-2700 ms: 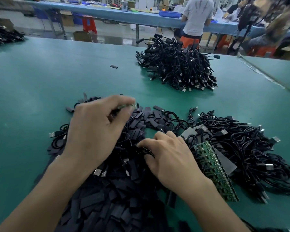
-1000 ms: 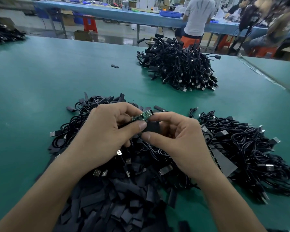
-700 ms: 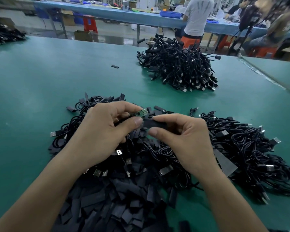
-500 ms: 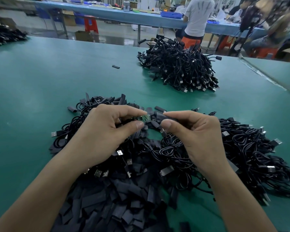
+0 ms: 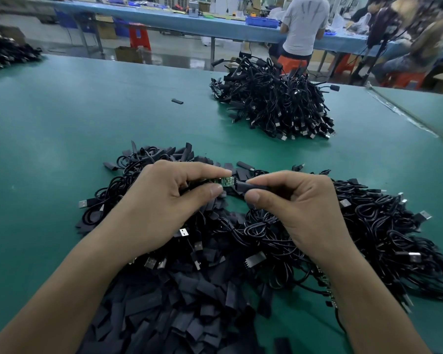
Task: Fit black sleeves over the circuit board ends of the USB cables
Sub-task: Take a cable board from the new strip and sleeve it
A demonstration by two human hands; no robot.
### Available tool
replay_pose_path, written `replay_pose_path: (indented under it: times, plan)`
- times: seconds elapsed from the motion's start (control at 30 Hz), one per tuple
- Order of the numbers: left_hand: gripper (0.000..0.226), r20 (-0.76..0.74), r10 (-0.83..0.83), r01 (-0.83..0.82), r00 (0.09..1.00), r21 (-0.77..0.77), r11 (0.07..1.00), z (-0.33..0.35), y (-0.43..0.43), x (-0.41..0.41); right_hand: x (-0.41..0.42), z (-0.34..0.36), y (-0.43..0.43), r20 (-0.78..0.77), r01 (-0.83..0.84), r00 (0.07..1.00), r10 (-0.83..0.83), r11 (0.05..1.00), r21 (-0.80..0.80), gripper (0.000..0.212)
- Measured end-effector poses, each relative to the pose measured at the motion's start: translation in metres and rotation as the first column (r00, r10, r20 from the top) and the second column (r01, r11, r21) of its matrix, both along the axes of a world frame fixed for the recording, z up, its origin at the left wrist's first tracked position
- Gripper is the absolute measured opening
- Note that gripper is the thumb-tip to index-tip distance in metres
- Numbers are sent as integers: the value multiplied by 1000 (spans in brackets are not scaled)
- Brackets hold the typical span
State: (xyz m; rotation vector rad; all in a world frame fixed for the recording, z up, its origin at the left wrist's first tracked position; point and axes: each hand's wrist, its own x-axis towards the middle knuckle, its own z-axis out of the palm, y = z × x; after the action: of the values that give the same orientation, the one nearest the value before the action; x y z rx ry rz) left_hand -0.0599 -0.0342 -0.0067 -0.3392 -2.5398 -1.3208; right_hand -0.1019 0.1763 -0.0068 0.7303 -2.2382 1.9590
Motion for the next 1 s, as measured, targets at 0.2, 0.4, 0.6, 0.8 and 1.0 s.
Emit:
replay_pose_path:
  times: [0.2,0.4,0.6,0.8,1.0]
  plan:
    - [28,31,8,-8,999,0,1000,2,1,0,0,0,0,10,-14,1000,14,1000,-7,25]
    - [29,32,7,-7,999,-22,1000,0,2,-1,1,-1,3,-21,-26,999,27,999,42,27]
    - [24,-5,-1,1,1000,-40,999,-1,2,-1,0,-2,4,-58,-15,998,16,1000,26,17]
    - [23,-21,-9,8,1000,-48,999,-1,3,-1,-1,-1,7,-40,-51,998,53,997,53,22]
    - [21,-47,5,-11,999,-112,994,0,5,0,-1,-2,7,-53,-68,996,74,991,114,26]
